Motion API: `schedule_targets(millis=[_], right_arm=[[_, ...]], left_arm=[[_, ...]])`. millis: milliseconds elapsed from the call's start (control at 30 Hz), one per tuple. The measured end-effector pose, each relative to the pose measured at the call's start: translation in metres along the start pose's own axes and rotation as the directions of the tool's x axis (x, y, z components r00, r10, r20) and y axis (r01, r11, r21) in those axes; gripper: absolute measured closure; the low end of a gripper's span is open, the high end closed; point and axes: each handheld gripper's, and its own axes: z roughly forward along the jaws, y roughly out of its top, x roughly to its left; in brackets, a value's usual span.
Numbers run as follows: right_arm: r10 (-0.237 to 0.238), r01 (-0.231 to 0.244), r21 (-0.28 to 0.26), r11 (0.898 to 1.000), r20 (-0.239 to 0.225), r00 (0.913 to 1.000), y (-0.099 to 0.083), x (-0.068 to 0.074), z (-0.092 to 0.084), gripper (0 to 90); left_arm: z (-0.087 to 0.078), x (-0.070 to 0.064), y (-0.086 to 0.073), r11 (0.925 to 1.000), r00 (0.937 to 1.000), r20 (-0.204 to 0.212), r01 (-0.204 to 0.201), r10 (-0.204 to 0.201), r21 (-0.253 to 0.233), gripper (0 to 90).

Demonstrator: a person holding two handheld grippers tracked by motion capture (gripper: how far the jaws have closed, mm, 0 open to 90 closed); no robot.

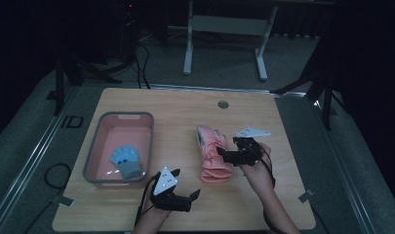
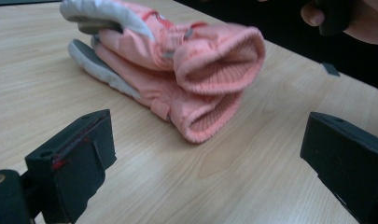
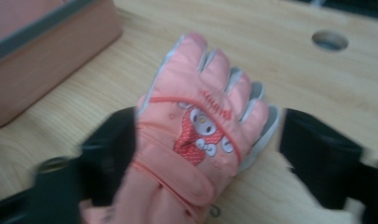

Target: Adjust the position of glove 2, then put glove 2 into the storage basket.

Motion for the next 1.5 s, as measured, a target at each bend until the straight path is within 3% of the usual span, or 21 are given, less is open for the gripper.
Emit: schedule_targets(millis=[300, 433, 467, 567, 667, 700, 767, 800, 833, 867, 900, 967, 1000, 1067, 1100, 1133, 1200, 1300, 1400, 1433, 1500], right_arm=[[-0.041, 0.042, -0.112, 0.993, 0.011, 0.9991, -0.008, -0.029, -0.022, 12.9], [-0.046, 0.044, -0.103, 0.994, -0.019, 0.9987, -0.009, -0.03, -0.024, 12.6], [-0.028, 0.025, -0.065, 0.998, -0.034, 0.999, -0.01, -0.031, -0.023, 11.7], [-0.019, 0.016, -0.066, 0.998, -0.039, 0.999, -0.011, -0.031, -0.022, 10.2], [0.0, -0.001, -0.061, 0.998, -0.01, 0.9999, -0.009, -0.034, -0.019, 10.4], [-0.004, 0.006, -0.054, 0.999, 0.027, 0.9996, -0.007, -0.037, -0.016, 24.9], [-0.012, 0.012, -0.029, 1.0, 0.009, 0.9999, -0.005, -0.04, -0.011, 49.5], [-0.012, 0.012, -0.029, 1.0, 0.009, 0.9999, -0.005, -0.04, -0.011, 49.5], [-0.001, 0.001, -0.023, 1.0, -0.007, 1.0, -0.005, -0.041, -0.007, 56.6], [0.006, -0.006, -0.004, 1.0, -0.027, 0.9996, -0.003, -0.042, 0.004, 71.1], [0.017, -0.017, -0.004, 1.0, -0.037, 0.9992, -0.003, -0.042, 0.009, 72.1], [0.035, -0.034, 0.011, 0.999, -0.064, 0.9973, -0.004, -0.04, 0.019, 72.5], [0.042, -0.042, 0.011, 0.999, -0.079, 0.996, -0.005, -0.039, 0.023, 70.0], [0.057, -0.055, 0.022, 0.998, -0.1, 0.9934, -0.007, -0.038, 0.028, 66.0], [0.066, -0.061, 0.057, 0.997, -0.1, 0.9927, -0.011, -0.035, 0.037, 58.5], [0.077, -0.069, 0.075, 0.995, -0.102, 0.9918, -0.014, -0.035, 0.041, 54.7], [0.093, -0.083, 0.094, 0.992, -0.101, 0.9905, -0.016, -0.036, 0.046, 53.0], [0.165, -0.152, 0.147, 0.978, -0.083, 0.9828, -0.023, -0.042, 0.059, 38.1], [0.197, -0.18, 0.168, 0.969, -0.09, 0.9764, -0.024, -0.044, 0.063, 36.7], [0.216, -0.195, 0.204, 0.959, -0.087, 0.9725, -0.026, -0.046, 0.069, 34.4], [0.229, -0.205, 0.215, 0.955, -0.093, 0.969, -0.027, -0.047, 0.07, 34.1]], left_arm=[[0.012, 0.007, 0.035, 0.9995, 0.9995, -0.021, -0.026, 0.025, -0.017, 5.7], [0.026, 0.015, 0.057, 0.9994, 0.9993, -0.021, -0.032, 0.032, -0.012, 7.5], [0.031, 0.017, 0.066, 0.998, 0.9976, -0.033, -0.062, 0.062, -0.011, 16.1], [0.04, 0.02, 0.076, 0.9958, 0.9949, -0.044, -0.09, 0.09, 0.016, 21.8], [0.051, 0.023, 0.087, 0.9892, 0.9885, -0.044, -0.144, 0.145, 0.028, 47.0], [0.059, 0.025, 0.094, 0.987, 0.9863, -0.048, -0.156, 0.158, 0.04, 53.1], [0.064, 0.026, 0.096, 0.9891, 0.9882, -0.05, -0.143, 0.145, 0.034, 64.7], [0.069, 0.027, 0.098, 0.9905, 0.9901, -0.046, -0.131, 0.133, 0.044, 72.3], [0.075, 0.028, 0.1, 0.9908, 0.9909, -0.046, -0.124, 0.126, 0.055, 72.3], [0.08, 0.029, 0.101, 0.9907, 0.9911, -0.047, -0.121, 0.124, 0.061, 88.2], [0.086, 0.03, 0.101, 0.9899, 0.9917, -0.045, -0.117, 0.121, 0.08, 89.6], [0.097, 0.031, 0.099, 0.9853, 0.9917, -0.043, -0.115, 0.121, 0.127, 89.7], [0.108, 0.033, 0.094, 0.9732, 0.9922, -0.033, -0.111, 0.12, 0.201, 89.6], [0.114, 0.033, 0.09, 0.9674, 0.9936, -0.03, -0.1, 0.109, 0.233, 89.6], [0.121, 0.033, 0.082, 0.9551, 0.992, -0.045, -0.101, 0.118, 0.278, 89.4], [0.123, 0.034, 0.079, 0.9519, 0.9928, -0.04, -0.096, 0.113, 0.291, 89.2], [0.123, 0.035, 0.078, 0.9549, 0.994, -0.051, -0.079, 0.097, 0.286, 87.4], [0.119, 0.035, 0.078, 0.9633, 0.9967, -0.06, -0.036, 0.054, 0.266, 76.1], [0.113, 0.035, 0.081, 0.9714, 0.9983, -0.057, 0.002, 0.012, 0.237, 64.5], [0.109, 0.033, 0.083, 0.9767, 0.9976, -0.069, 0.012, 0.003, 0.214, 43.9], [0.104, 0.032, 0.086, 0.9779, 0.9945, -0.104, 0.006, 0.016, 0.209, 37.5]])
